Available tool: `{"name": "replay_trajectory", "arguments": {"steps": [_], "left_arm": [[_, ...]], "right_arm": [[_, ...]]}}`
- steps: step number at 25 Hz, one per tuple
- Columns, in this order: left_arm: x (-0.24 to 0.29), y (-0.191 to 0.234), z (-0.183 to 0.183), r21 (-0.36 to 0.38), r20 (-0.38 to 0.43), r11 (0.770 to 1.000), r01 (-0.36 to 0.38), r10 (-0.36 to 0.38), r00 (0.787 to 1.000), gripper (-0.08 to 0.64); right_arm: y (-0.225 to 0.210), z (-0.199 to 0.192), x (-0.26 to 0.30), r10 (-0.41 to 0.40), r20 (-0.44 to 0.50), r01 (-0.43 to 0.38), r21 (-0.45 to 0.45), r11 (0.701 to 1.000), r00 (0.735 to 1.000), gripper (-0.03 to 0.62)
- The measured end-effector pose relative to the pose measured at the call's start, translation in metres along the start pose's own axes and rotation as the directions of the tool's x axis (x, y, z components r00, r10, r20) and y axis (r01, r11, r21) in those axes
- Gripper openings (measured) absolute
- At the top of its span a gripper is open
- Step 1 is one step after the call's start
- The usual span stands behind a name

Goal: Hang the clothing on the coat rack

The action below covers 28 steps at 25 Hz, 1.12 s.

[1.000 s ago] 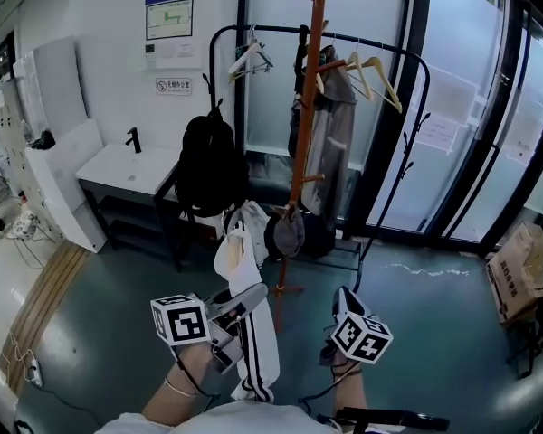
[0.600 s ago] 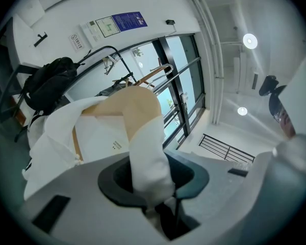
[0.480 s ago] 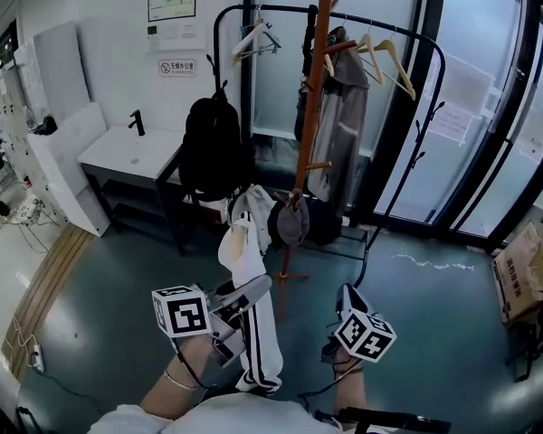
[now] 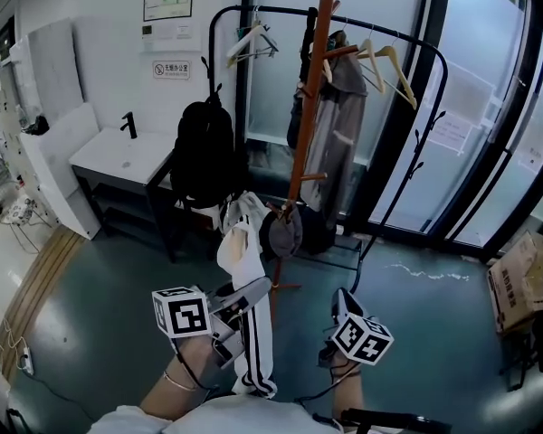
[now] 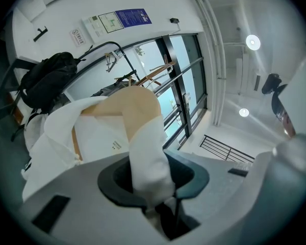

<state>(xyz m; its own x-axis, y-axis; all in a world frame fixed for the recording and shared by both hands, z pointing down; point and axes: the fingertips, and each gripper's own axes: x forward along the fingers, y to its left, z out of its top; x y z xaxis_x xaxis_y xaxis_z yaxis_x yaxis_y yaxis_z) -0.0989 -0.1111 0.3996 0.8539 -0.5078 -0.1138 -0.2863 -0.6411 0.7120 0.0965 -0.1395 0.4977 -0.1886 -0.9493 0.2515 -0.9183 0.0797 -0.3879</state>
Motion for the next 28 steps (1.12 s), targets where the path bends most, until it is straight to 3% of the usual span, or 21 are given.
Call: {"name": "replay_trajectory", "arguments": {"steps": [6, 19, 28], "left_arm": [[0.026, 0.024, 0.019, -0.025, 0.026, 1.000, -0.015, 0.016, 1.000, 0.123], [0.078, 0.067, 0.074, 0.019, 0.067, 0.998, -0.062, 0.060, 0.996, 0.123], [0.103, 0.101, 0.111, 0.001, 0.144, 0.997, -0.075, 0.074, 0.987, 0.123]], "right_arm": [[-0.015, 0.014, 0.035, 0.000, -0.012, 0.000, -0.012, 1.000, 1.000, 0.023], [-0.028, 0.059, 0.115, 0.045, -0.028, -0.046, -0.043, 0.998, 0.999, 0.023], [-0.024, 0.090, 0.179, 0.083, -0.049, -0.089, -0.125, 0.988, 0.995, 0.023]]}}
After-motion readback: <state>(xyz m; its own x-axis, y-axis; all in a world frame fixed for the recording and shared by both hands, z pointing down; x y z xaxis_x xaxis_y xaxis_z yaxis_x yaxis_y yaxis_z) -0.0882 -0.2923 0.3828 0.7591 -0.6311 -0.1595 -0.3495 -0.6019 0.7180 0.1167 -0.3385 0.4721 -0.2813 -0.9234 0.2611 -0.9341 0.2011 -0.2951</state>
